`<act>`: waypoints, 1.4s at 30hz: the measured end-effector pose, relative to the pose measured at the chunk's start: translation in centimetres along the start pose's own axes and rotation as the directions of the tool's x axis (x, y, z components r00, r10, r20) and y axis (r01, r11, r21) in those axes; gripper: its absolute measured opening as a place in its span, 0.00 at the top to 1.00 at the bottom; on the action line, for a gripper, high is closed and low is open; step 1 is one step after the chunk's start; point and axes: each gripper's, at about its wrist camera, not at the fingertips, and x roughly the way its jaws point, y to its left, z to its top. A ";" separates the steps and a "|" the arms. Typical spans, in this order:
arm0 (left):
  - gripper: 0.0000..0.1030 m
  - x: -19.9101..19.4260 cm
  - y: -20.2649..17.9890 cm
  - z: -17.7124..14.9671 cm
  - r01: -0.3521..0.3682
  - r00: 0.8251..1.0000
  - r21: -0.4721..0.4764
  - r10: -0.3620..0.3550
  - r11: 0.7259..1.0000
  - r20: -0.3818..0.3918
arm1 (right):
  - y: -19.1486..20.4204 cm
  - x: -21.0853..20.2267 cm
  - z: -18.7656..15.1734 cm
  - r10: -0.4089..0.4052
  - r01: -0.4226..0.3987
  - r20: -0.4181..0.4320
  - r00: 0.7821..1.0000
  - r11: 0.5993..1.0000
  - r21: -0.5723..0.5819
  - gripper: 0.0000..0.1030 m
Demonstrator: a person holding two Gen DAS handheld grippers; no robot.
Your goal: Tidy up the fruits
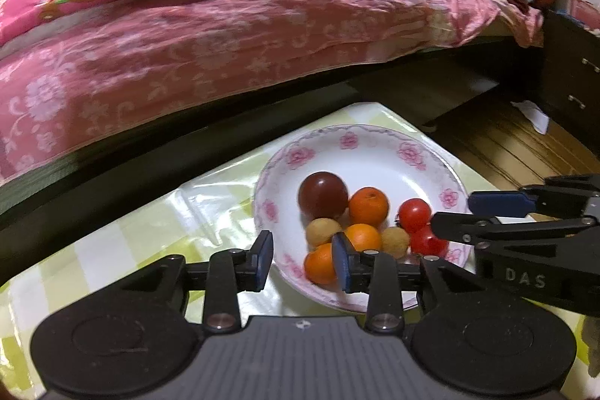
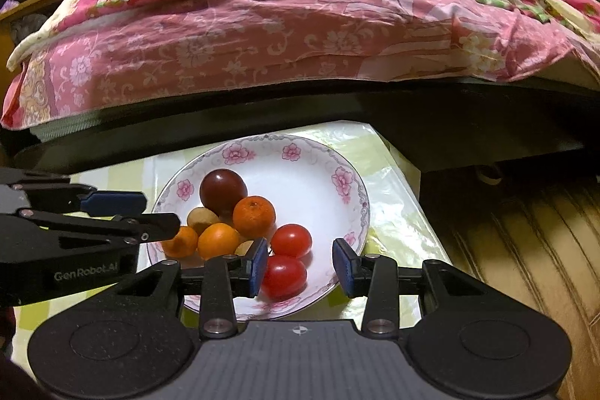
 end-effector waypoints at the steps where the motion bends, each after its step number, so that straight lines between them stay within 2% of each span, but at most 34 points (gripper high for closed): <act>1: 0.57 -0.1 0.1 -0.1 -0.007 1.000 -0.002 0.007 1.000 -0.002 | 0.0 0.0 -0.1 -0.004 0.004 -0.002 1.000 1.000 0.004 0.65; 17: 0.14 -3.9 -1.5 -1.6 -0.081 0.995 0.007 0.081 0.997 0.055 | 0.7 -3.0 -1.6 -0.023 0.023 0.005 1.000 0.999 0.045 0.61; 21: 0.11 -4.8 -1.7 -2.0 -0.090 0.994 0.010 0.089 0.996 0.060 | 0.8 -3.8 -2.0 -0.024 0.023 0.007 1.000 0.998 0.053 0.61; 29: 0.06 -6.4 -2.4 -2.8 -0.157 0.985 0.024 0.155 0.987 0.079 | 1.3 -5.3 -2.7 -0.028 0.026 0.022 0.999 0.998 0.064 0.60; 42: 0.05 -9.0 -2.5 -4.3 -0.137 0.987 -0.032 0.139 0.990 0.085 | 2.2 -7.9 -3.8 -0.032 0.028 0.058 0.998 0.997 0.066 0.60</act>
